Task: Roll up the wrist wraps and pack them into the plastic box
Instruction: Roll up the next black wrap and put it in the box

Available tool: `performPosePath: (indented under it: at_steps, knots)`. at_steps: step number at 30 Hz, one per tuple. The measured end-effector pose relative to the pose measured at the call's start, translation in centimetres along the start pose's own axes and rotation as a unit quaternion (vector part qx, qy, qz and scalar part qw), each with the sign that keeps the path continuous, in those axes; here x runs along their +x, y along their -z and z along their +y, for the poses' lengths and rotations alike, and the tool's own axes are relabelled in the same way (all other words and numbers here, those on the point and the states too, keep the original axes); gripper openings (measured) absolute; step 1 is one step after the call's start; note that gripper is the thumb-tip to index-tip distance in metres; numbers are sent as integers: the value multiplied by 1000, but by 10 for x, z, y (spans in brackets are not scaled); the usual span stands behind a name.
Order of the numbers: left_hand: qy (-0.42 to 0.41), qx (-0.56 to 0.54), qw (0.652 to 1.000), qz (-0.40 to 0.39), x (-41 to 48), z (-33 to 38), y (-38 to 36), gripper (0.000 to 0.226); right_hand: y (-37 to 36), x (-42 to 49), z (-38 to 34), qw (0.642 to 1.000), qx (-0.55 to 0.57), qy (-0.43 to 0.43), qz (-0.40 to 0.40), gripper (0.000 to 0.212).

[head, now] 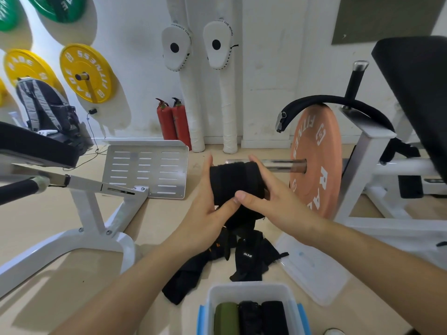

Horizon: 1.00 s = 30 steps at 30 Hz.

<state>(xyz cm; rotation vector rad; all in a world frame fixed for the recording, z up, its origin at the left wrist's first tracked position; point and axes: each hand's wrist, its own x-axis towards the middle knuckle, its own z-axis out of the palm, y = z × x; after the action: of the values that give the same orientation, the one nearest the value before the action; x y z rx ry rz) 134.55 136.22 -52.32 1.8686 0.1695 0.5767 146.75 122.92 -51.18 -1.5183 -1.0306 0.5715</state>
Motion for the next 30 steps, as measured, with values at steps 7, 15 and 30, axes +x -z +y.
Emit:
performPosePath:
  at_steps: [7, 15, 30]
  knots:
    - [8, -40, 999, 20, 0, 5, 9, 60, 11, 3, -4, 999, 43, -28, -9, 71]
    - [-6, -62, 998, 1, -1, 9, 5, 61, 16, 5, -5, 994, 108, 27, 17, 32]
    - [5, -74, 997, 35, 4, 14, 18, 39, 12, 3, -10, 989, 132, -59, -12, 47]
